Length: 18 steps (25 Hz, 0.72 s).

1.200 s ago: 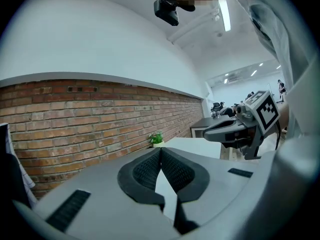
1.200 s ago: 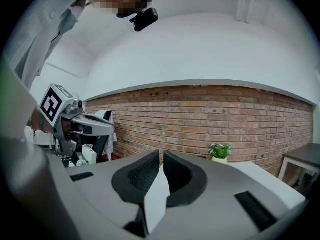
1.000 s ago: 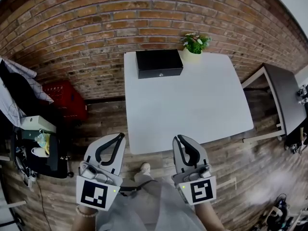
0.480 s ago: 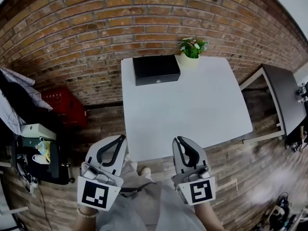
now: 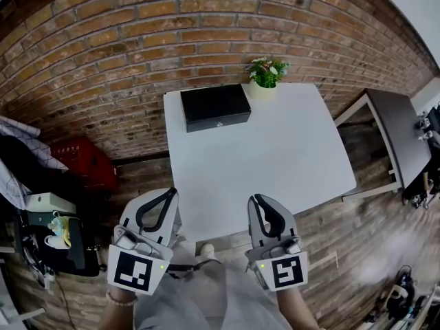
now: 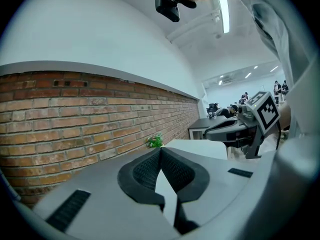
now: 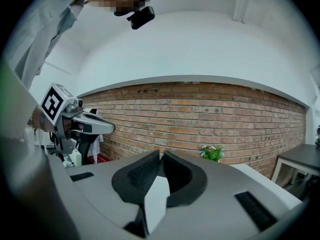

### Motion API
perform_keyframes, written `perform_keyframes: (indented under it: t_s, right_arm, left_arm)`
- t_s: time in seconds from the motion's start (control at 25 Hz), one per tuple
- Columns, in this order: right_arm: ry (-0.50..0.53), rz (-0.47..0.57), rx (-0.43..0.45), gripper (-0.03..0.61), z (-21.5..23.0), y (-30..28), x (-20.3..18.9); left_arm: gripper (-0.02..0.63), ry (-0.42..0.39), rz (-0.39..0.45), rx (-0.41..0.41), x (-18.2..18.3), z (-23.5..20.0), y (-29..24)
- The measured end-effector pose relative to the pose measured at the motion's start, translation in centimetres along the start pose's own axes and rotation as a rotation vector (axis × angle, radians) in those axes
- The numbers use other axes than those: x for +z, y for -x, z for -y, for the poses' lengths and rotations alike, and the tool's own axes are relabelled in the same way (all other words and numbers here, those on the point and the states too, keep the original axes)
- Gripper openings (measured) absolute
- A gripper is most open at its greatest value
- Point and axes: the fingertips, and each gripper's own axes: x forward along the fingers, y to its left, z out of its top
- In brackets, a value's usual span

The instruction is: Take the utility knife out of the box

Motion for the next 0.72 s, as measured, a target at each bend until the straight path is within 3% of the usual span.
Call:
perform_keyframes:
  t_s: [0.24, 0.48, 0.72]
  right_arm:
    - [-0.003, 0.009, -0.008, 0.057, 0.5, -1.7, -0.1]
    - [-0.002, -0.063, -0.01, 0.057, 0.6, -3.4, -1.8]
    - [0.006, 0.028, -0.003, 0.057, 0.8, -6.3, -0.6]
  left_arm:
    - [0.018, 0.001, -0.009, -0.026, -0.7, -0.8, -1.6]
    - [0.018, -0.008, -0.006, -0.049, -1.4, -2.1, -3.1]
    - [0.018, 0.034, 0.001, -0.058, -2.5, -3.4, -5.0]
